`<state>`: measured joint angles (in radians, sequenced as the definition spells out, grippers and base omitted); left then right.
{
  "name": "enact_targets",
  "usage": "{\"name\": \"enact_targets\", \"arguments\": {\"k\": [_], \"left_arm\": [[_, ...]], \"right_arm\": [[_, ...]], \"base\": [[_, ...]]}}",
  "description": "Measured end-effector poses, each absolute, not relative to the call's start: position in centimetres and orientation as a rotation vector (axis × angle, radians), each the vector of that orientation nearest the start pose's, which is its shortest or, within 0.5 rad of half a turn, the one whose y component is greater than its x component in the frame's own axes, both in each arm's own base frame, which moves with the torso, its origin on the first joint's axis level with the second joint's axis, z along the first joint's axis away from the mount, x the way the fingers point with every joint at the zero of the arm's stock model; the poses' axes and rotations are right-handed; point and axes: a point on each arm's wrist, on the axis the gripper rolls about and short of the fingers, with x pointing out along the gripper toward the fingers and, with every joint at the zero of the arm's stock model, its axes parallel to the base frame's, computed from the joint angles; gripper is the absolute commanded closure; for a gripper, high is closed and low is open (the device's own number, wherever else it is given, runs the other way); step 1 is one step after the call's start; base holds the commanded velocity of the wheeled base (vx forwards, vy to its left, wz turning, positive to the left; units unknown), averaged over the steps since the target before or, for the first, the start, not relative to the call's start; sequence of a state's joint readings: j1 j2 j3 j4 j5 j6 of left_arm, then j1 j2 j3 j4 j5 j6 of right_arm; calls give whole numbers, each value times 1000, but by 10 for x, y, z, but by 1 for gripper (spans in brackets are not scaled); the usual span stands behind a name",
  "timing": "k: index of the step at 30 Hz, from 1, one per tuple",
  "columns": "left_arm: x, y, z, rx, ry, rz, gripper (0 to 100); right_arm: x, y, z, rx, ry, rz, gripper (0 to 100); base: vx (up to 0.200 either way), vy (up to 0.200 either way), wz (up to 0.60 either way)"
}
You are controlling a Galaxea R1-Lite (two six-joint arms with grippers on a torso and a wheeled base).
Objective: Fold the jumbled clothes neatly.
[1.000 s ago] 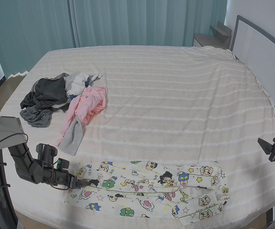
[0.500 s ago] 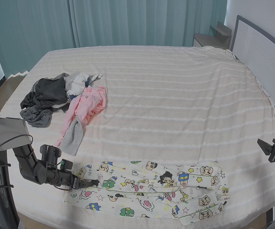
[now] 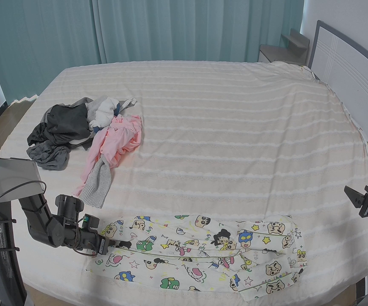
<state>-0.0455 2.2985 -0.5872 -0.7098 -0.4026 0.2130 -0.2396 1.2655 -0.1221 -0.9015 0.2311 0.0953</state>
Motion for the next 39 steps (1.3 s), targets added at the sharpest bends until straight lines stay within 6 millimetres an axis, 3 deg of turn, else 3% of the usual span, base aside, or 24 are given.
{"name": "enact_targets", "arguments": {"k": [12, 39], "left_arm": [[302, -19, -43, 9, 943, -499, 100], [294, 40, -30, -48, 909, -333, 100]], "right_arm": [[147, -31, 133, 151, 238, -21, 0], [148, -31, 131, 153, 250, -23, 0]], "base": [[0, 0, 0], [0, 0, 0]]}}
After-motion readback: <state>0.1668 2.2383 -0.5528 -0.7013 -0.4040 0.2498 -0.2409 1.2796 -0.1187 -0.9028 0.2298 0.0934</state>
